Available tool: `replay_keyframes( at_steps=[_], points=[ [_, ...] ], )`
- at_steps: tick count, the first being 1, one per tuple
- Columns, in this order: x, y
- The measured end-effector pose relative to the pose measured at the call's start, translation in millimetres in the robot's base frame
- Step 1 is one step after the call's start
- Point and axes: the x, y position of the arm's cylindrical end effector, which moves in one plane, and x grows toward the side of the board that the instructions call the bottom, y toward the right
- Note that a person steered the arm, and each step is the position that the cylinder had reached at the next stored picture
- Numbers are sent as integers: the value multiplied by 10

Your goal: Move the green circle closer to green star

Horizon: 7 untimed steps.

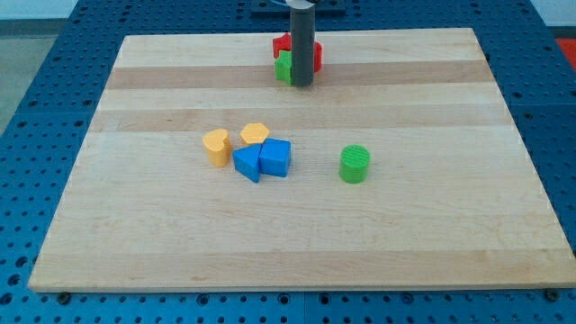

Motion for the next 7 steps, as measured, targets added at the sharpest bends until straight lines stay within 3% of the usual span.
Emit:
replay_keyframes(
  at_steps=[1, 2, 3, 4, 7],
  points=[
    [387, 357],
    [652, 1270],
    [1487, 1390],
    [1999, 1267],
    [2053, 839]
  ],
)
